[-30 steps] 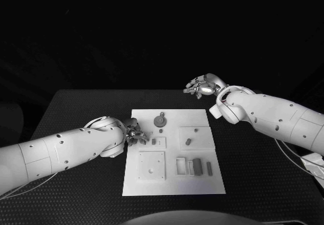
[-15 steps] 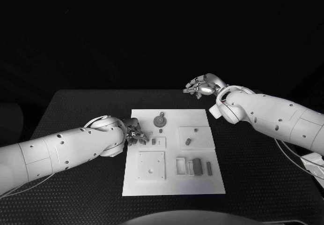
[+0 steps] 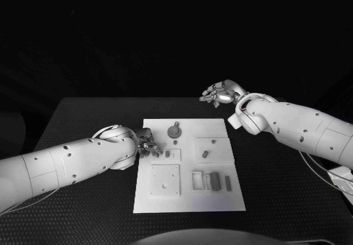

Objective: Assemble the parts on the task board

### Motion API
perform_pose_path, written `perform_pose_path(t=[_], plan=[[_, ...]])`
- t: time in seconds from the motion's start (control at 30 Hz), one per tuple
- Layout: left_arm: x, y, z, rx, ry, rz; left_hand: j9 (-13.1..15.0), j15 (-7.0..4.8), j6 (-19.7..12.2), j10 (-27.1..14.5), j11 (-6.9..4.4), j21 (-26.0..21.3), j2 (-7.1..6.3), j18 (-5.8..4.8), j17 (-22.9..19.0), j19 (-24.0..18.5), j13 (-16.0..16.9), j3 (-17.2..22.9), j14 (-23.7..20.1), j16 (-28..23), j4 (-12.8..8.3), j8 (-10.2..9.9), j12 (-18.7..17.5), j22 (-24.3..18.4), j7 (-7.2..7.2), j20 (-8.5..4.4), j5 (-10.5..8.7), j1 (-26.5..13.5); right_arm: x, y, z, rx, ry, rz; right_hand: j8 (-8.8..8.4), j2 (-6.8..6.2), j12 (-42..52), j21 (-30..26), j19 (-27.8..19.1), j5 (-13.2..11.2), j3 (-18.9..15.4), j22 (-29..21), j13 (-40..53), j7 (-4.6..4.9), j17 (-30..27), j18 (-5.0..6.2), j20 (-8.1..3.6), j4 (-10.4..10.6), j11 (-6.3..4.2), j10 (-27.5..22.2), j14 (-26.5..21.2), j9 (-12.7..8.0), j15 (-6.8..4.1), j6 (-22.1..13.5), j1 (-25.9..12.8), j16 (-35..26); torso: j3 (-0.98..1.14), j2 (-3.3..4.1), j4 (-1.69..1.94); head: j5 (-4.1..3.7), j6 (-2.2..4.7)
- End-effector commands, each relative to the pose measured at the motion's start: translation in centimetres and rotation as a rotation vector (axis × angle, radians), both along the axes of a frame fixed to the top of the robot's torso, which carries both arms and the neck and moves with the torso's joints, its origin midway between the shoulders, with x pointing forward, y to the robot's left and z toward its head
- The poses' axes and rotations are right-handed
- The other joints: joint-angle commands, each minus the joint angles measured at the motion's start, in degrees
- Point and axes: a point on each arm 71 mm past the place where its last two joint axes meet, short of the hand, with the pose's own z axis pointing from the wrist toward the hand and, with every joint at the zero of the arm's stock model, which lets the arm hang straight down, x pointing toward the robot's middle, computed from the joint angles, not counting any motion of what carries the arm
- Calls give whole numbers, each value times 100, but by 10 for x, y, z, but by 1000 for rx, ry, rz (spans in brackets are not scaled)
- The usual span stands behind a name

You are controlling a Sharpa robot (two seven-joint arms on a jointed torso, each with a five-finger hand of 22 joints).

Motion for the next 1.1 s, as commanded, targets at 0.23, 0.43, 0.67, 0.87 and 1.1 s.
perform_pose_path(t=[0.23,0.43,0.67,0.87,1.1], plan=[[-2,-3,-5,-30,21,10,-10,-24,-237,-56,6,-9,-48,71,-35,-17,-3,-301,-22,-44,138,-180,-35,91,75,1,19,-363,0,1,0,0,3,14,-9,-3,26,-27,-6,20,-13,9,-11,33,-6,86,29,15,-19,-42,-11,-9,-49,-4,-50,3,3,1,1,-9,1],[-2,-1,-5,-23,20,25,-21,-47,-236,-79,-3,-51,-228,88,-48,-33,-4,-525,-33,-69,386,-241,-60,65,67,-26,20,-866,-1,0,0,3,5,12,-10,-4,29,-29,-8,20,-16,9,-17,34,-7,86,31,22,-18,-46,-14,-10,-48,-6,-61,1,6,-3,1,-14,4],[-1,1,-5,-22,13,40,-24,-72,-251,-111,0,-86,-375,91,-55,-41,1,-555,-53,-86,510,-292,-81,48,71,-40,21,-1041,-1,0,0,3,5,12,-11,-6,32,-31,-9,20,-18,9,-22,35,-8,86,32,27,-17,-48,-16,-11,-47,-8,-70,1,2,-1,0,-17,2],[-1,4,-5,-17,16,46,-20,-80,-249,-116,-1,-96,-411,92,-55,-40,8,-539,-56,-86,544,-304,-82,44,70,-47,21,-1062,-1,0,0,3,6,11,-11,-5,34,-32,-10,20,-19,9,-26,36,-9,86,33,32,-17,-49,-17,-12,-46,-9,-75,0,0,-4,1,-19,3],[1,9,-5,-16,5,64,-16,-88,-251,-121,-2,-100,-420,92,-53,-35,15,-513,-58,-84,547,-313,-80,43,69,-53,21,-1041,-1,-1,0,3,6,10,-11,-6,36,-32,-10,20,-19,10,-29,36,-9,86,33,35,-16,-51,-17,-12,-46,-10,-79,0,-3,-2,3,-19,10]])
